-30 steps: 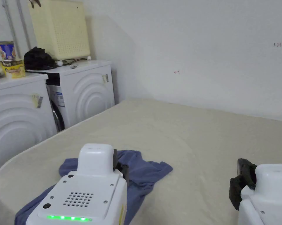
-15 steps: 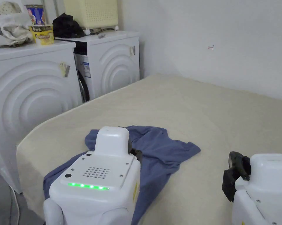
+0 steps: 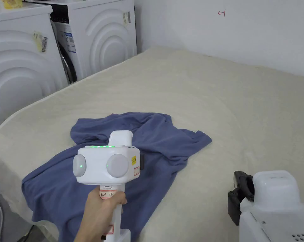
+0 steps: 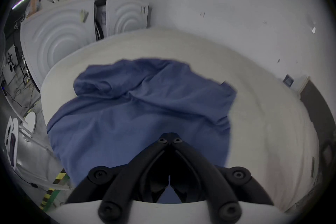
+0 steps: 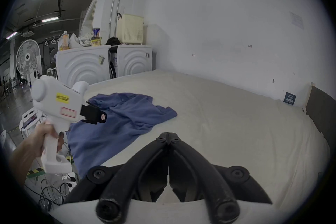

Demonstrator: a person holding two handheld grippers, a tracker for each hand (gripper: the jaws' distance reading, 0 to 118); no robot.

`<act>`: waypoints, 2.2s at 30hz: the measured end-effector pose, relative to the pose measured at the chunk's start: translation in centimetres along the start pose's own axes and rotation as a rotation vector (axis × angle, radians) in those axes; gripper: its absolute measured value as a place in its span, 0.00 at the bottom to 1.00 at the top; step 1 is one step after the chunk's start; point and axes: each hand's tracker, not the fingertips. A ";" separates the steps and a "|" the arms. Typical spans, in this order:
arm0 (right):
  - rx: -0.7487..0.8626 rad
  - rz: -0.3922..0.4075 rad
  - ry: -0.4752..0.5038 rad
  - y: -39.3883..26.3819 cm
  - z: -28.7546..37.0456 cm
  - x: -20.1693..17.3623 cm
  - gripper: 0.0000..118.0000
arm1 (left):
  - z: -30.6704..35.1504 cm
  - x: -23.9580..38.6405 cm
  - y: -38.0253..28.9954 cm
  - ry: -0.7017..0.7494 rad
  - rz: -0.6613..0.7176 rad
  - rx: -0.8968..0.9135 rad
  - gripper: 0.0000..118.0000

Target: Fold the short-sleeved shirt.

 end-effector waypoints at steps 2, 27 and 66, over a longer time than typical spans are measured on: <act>-0.022 0.006 -0.004 -0.2 -0.5 0.2 0.00 | -3.2 -1.1 0.1 0.010 -0.022 -0.056 0.00; -0.121 -0.003 0.028 -1.5 0.0 2.0 0.00 | -9.9 -0.7 3.1 0.030 -0.032 -0.215 1.00; -0.141 -0.184 -0.065 -2.0 5.1 7.6 0.00 | 7.3 0.1 8.2 -0.168 0.035 0.029 0.03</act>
